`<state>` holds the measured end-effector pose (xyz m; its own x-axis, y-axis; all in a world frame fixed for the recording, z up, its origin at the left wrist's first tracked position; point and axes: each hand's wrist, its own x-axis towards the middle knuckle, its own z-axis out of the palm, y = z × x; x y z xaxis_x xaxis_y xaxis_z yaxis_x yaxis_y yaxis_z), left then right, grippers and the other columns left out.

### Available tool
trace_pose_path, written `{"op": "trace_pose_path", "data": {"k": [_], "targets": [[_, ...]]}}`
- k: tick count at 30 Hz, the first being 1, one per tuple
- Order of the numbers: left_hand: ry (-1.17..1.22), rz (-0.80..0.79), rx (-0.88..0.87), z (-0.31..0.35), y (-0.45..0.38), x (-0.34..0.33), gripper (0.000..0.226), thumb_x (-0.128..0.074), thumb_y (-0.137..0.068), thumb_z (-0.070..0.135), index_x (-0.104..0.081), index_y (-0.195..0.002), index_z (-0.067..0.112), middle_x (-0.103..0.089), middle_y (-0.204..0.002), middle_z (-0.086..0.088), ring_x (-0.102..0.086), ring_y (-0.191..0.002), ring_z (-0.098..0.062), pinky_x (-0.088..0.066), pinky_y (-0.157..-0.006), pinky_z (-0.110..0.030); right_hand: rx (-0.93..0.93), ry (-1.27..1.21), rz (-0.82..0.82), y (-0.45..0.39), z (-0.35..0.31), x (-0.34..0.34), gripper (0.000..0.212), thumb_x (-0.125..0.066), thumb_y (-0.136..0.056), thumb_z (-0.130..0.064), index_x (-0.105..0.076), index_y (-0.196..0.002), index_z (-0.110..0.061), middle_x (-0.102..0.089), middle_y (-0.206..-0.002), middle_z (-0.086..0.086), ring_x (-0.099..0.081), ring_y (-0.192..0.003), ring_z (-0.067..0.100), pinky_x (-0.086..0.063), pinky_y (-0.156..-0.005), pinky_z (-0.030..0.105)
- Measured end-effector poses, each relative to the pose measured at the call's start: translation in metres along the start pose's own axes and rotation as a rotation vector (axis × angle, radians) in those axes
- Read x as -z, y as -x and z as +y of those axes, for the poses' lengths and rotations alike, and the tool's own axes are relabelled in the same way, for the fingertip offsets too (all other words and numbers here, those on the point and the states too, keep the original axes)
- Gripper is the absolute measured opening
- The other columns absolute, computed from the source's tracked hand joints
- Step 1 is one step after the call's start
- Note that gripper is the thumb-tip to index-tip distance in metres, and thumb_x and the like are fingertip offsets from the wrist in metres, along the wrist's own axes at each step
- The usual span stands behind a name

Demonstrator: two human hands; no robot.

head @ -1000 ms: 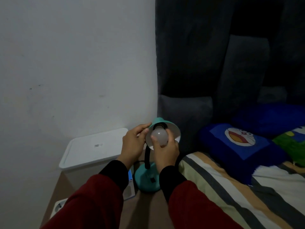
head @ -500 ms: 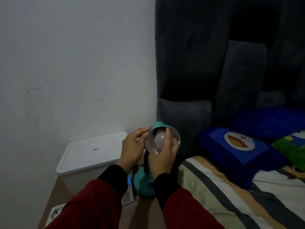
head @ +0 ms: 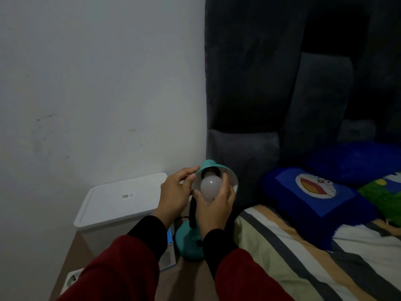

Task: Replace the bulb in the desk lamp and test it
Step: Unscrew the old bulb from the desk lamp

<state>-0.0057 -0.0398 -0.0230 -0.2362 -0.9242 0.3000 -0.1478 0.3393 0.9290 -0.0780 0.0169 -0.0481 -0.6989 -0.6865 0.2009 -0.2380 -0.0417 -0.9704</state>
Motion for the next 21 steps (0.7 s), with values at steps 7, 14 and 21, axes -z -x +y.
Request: {"op": "trace_pose_path", "data": {"k": [7,14,21], "targets": [[0.000,0.004,0.007,-0.0010,-0.0012,-0.0001,0.026,-0.053,-0.094,0.017,-0.071,-0.106,0.032,-0.072,-0.109,0.003,-0.065,-0.107,-0.020,-0.053,-0.096,-0.047,0.014,-0.004,0.002,0.0002,0.0003,0.0004,0.078,-0.071,-0.081,-0.017,-0.028,-0.146,-0.026,-0.024,-0.151,0.008,-0.034,-0.136,0.022,-0.035,-0.104,0.024],[0.002,0.009,0.009,-0.0006,-0.0008,-0.0011,0.025,-0.053,-0.094,0.017,-0.071,-0.108,0.027,-0.072,-0.109,0.000,-0.066,-0.105,-0.020,-0.053,-0.096,-0.046,0.073,0.073,-0.020,-0.0010,0.0025,0.0036,0.077,-0.069,-0.082,-0.009,-0.028,-0.146,-0.023,-0.022,-0.154,0.004,-0.031,-0.140,0.021,-0.029,-0.106,0.021],[-0.008,0.013,0.016,0.0020,-0.0011,-0.0024,0.030,-0.053,-0.094,0.018,-0.069,-0.094,0.044,-0.073,-0.108,0.001,-0.066,-0.104,-0.020,-0.053,-0.095,-0.047,0.024,0.033,-0.002,-0.0015,-0.0006,0.0019,0.071,-0.067,-0.084,-0.013,-0.032,-0.145,-0.022,-0.021,-0.152,0.005,-0.031,-0.139,0.020,-0.029,-0.105,0.019]]}}
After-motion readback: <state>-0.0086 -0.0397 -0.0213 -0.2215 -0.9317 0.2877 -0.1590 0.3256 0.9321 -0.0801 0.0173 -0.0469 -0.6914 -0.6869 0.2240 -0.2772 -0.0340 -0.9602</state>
